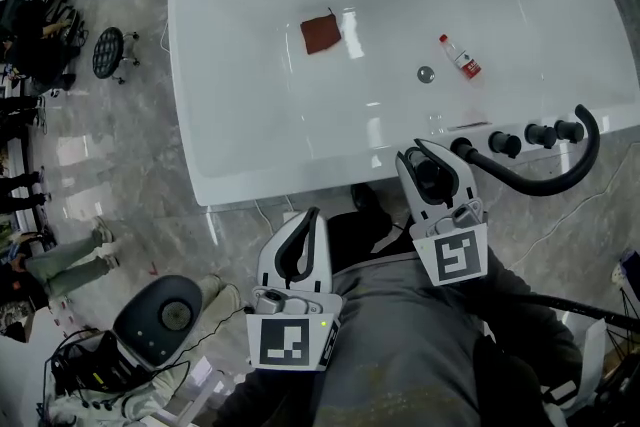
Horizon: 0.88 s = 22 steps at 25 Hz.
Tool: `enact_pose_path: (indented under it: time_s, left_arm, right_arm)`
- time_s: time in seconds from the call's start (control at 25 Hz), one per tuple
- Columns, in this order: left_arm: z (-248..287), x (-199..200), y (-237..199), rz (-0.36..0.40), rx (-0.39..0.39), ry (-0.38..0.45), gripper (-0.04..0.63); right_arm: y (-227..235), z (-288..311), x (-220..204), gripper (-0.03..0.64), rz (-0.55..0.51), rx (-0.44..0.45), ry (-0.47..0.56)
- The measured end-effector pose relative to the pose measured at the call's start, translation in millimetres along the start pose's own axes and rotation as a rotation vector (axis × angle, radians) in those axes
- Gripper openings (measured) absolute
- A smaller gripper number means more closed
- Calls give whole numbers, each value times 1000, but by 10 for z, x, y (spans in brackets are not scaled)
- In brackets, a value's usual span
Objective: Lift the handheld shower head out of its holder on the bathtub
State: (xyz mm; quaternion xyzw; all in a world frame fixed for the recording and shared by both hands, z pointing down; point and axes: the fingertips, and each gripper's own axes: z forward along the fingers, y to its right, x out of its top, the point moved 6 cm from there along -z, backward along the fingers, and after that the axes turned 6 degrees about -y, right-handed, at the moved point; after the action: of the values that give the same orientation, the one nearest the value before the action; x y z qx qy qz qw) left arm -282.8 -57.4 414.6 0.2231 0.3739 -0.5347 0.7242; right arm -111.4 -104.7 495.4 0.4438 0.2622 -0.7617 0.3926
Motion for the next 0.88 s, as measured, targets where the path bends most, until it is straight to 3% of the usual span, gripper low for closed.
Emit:
enact_pose_path:
  time_s: [0.88]
  left_arm:
    - [-151, 498, 267, -5, 40, 75, 3]
  right_arm:
    - [176, -303, 518, 114, -32, 62, 68]
